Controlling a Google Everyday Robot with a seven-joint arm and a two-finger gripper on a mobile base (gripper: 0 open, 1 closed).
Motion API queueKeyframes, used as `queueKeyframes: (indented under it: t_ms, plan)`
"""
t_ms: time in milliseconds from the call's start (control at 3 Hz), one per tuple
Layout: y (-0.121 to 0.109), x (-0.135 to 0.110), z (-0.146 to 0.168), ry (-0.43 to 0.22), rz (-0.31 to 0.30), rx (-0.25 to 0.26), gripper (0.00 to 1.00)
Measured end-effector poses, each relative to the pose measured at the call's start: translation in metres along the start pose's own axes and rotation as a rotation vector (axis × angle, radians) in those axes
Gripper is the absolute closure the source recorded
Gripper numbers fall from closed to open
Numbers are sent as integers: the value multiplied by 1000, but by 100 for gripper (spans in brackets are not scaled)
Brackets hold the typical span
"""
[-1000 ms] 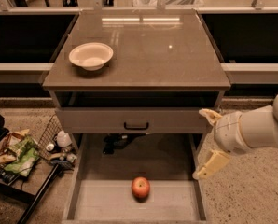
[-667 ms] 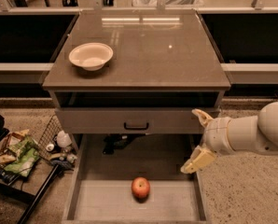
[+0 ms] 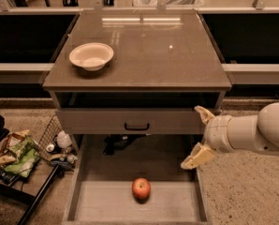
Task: Pick apple from middle drawer and place on counter
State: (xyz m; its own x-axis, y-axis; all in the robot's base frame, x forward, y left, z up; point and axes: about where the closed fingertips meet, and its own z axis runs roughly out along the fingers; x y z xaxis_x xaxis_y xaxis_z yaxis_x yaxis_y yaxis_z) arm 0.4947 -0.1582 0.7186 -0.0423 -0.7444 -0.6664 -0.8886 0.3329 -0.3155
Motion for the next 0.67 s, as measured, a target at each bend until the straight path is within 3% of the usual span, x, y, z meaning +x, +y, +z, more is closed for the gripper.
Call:
queueKeyframes:
  t_ms: [333, 667]
  plan:
    - [11, 8, 25, -44, 19, -42, 0]
    - [42, 18, 84, -118, 40, -135, 0]
